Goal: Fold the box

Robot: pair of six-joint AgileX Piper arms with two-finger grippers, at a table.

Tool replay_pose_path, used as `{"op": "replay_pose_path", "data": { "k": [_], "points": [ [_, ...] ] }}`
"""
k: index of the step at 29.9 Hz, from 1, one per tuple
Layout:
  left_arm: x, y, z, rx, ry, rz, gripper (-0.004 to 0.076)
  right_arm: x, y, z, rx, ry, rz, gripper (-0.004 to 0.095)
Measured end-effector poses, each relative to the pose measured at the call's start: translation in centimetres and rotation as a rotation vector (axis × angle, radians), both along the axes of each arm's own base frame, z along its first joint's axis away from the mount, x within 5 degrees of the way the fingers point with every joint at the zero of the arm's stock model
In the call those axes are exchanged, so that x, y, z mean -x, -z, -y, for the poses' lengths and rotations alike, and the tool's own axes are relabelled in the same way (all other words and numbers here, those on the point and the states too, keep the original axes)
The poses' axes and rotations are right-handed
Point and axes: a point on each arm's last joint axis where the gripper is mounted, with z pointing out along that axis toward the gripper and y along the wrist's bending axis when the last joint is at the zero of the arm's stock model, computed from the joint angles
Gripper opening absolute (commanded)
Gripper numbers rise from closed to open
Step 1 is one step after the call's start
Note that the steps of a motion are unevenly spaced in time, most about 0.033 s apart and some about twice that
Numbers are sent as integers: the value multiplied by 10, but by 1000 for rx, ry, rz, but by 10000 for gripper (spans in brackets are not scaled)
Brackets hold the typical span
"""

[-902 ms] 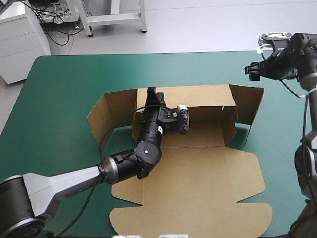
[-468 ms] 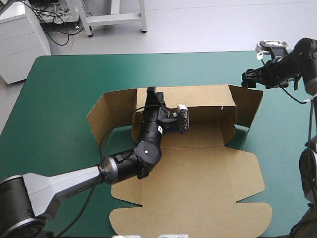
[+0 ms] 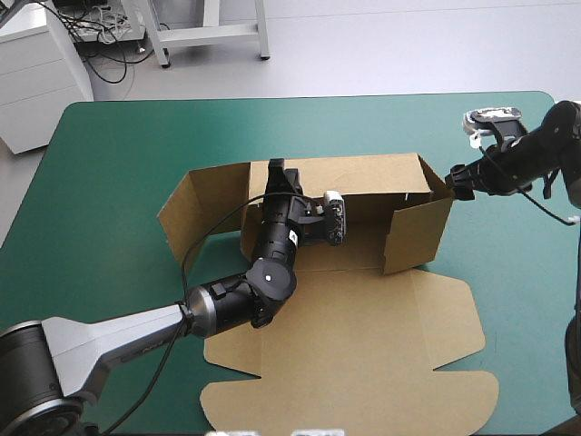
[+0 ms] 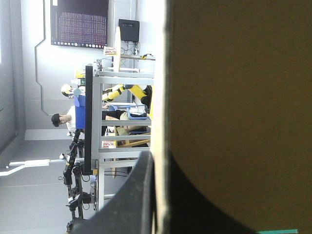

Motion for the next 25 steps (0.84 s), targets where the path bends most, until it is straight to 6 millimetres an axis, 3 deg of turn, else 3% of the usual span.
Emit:
{"op": "replay_pose_path", "data": {
  "k": [10, 16, 25],
  "points": [
    [0, 0, 0, 0, -1, 0, -32, 35, 3, -3, 48, -128, 7, 738],
    [0, 0, 0, 0, -1, 0, -32, 39, 5, -9, 5, -181, 30, 738],
    [0, 0, 0, 0, 0, 0, -32, 40, 23, -13, -31, -202, 32, 739]
  ]
}}
